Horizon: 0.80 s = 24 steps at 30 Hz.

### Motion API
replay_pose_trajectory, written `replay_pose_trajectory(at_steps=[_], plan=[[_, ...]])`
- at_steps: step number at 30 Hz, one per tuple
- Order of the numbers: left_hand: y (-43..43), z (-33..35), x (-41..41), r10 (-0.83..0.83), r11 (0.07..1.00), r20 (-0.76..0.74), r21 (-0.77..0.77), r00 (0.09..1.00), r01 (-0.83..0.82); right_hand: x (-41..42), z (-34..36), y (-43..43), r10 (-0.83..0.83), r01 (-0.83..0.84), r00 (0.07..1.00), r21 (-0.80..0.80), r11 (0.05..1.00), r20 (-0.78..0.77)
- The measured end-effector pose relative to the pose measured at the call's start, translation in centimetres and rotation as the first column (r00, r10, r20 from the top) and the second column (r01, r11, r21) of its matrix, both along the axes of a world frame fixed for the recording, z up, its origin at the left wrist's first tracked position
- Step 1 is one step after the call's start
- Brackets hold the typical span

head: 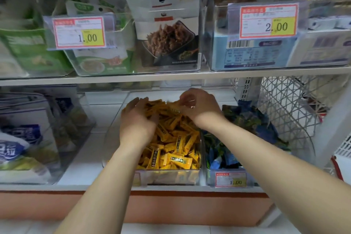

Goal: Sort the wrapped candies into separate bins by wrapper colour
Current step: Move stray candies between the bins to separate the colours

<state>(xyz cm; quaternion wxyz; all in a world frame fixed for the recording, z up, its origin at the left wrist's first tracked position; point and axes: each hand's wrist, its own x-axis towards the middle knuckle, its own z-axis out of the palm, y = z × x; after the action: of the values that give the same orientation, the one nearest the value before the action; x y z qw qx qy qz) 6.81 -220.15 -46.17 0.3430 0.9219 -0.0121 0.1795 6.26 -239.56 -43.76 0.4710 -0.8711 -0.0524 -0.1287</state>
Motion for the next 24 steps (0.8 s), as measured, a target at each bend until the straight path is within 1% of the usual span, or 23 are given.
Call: replay_pose_trajectory(at_steps=[2,3,5,7,8,10,12,14,16,17,19,22,24], plan=[[-0.3,0.5,-0.6,-0.03,0.998,0.071,-0.047,0.997,0.033,0.7,0.0,0.2,0.066,-0.069,0.998,-0.164,0.984,-0.026],[-0.7,0.8,-1.0,-0.067,0.995,0.09,-0.062,0.994,0.073,0.7,0.0,-0.2,0.075,-0.075,0.997,-0.195,0.978,-0.008],[-2.0,1.3,-2.1,-0.183,0.979,0.113,-0.075,0.977,0.192,0.0,-0.3,-1.9,0.079,-0.066,0.995,-0.201,0.977,0.06],[-3.7,1.5,-3.1,-0.295,0.955,0.128,0.001,0.947,0.297,-1.0,-1.0,-5.2,0.055,-0.033,0.995,-0.246,0.969,0.083],[-4.6,1.2,-3.4,-0.337,0.941,0.116,0.069,0.934,0.33,-1.4,-1.4,-7.1,0.029,-0.011,0.998,-0.279,0.96,0.063],[-6.3,0.5,-3.8,-0.389,0.907,0.032,0.186,0.921,0.377,-1.8,-2.2,-10.9,-0.057,0.053,0.998,-0.33,0.942,-0.001],[-7.6,-0.4,-3.8,-0.415,0.876,-0.062,0.24,0.908,0.417,-1.6,-2.9,-13.9,-0.15,0.12,0.987,-0.342,0.932,-0.063],[-8.4,-1.1,-3.6,-0.416,0.869,-0.09,0.254,0.905,0.425,-0.8,-3.6,-15.5,-0.179,0.139,0.98,-0.357,0.924,-0.082],[-8.9,-1.5,-3.4,-0.402,0.877,-0.075,0.254,0.913,0.407,0.3,-4.0,-15.7,-0.142,0.102,0.987,-0.392,0.914,-0.073],[-9.1,-1.6,-3.4,-0.393,0.882,-0.067,0.253,0.917,0.397,1.1,-4.1,-15.4,-0.103,0.063,0.992,-0.434,0.899,-0.069],[-9.3,-1.8,-3.3,-0.381,0.892,-0.055,0.243,0.923,0.382,3.0,-4.3,-14.2,-0.014,-0.039,0.995,-0.534,0.845,-0.094],[-9.3,-2.0,-3.4,-0.378,0.899,-0.044,0.221,0.925,0.378,5.9,-4.9,-11.8,0.075,-0.191,0.973,-0.578,0.794,-0.218],[-9.2,-2.2,-3.4,-0.384,0.898,-0.042,0.215,0.923,0.383,7.5,-5.8,-10.7,0.064,-0.269,0.944,-0.644,0.716,-0.324]])
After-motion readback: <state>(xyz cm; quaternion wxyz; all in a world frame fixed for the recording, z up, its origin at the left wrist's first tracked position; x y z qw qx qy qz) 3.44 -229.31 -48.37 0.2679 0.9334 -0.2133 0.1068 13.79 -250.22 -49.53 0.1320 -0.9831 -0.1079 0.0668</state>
